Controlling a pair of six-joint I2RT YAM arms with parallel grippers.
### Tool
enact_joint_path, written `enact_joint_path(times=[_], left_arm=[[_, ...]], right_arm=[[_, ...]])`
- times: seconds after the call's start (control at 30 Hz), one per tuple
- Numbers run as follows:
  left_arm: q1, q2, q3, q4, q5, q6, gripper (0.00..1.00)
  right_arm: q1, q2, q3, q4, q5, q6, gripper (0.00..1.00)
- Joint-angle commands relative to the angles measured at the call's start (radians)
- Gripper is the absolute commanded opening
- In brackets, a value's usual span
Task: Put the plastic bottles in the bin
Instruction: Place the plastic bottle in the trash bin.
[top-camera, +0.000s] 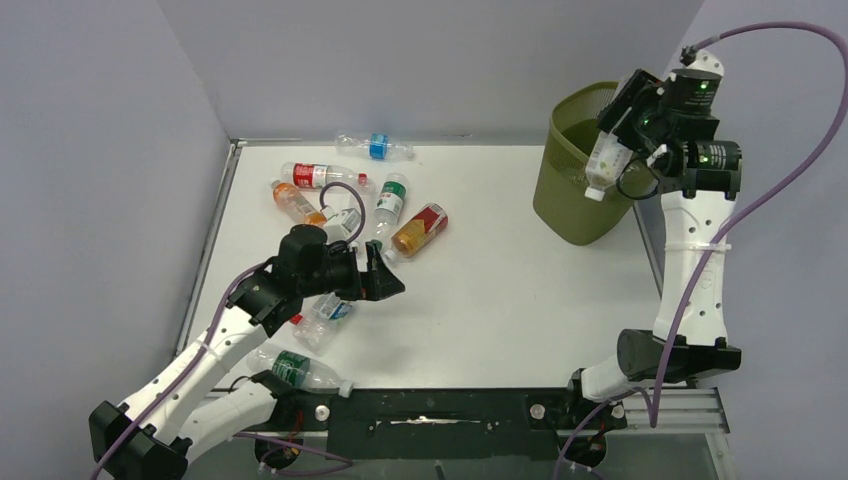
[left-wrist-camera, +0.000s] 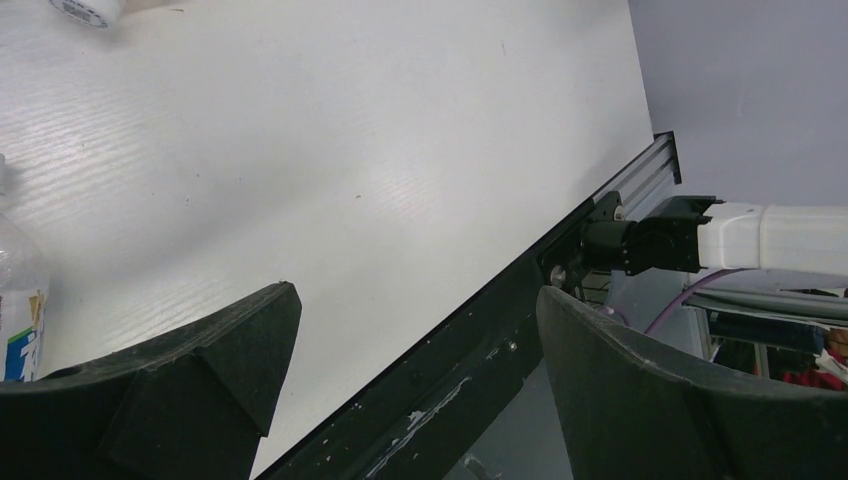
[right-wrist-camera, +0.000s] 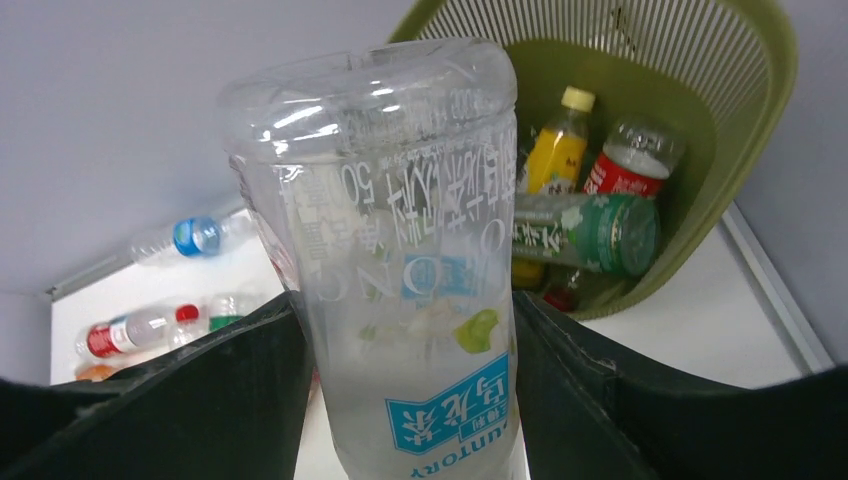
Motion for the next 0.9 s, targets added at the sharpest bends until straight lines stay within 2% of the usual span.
enact_joint_path(times=[0.0,0.2,0.33,0.47,0.67,0.87], left_arm=[[0.008,-0.008,0.022,0.020,0.002,0.021,0.90],[0.011,0.014,0.037,0.020,0.007,0.033,0.90],[0.011,0.027,0.046,0.013,0.004,0.040,0.90],[0.013,0.028,0.049,0.006,-0.006,0.048,0.90],[0.023,0.035,0.047,-0.007,-0.015,0.068,0.90],[0.038,0.059,0.050,-0.008,-0.003,0.086,0.90]], right_arm=[[-0.057,0.022,0.112,0.083,-0.090,-0.008,0.54],[-0.162,0.017,0.026,0.313,-0.165,0.061,0.55],[-0.183,0.003,-0.081,0.535,-0.159,0.107,0.55],[-0.185,0.049,-0.091,0.697,-0.134,0.134,0.55],[-0.185,0.138,-0.054,0.843,-0.075,0.121,0.56],[-0.178,0.185,-0.068,0.947,-0.012,0.033,0.58]])
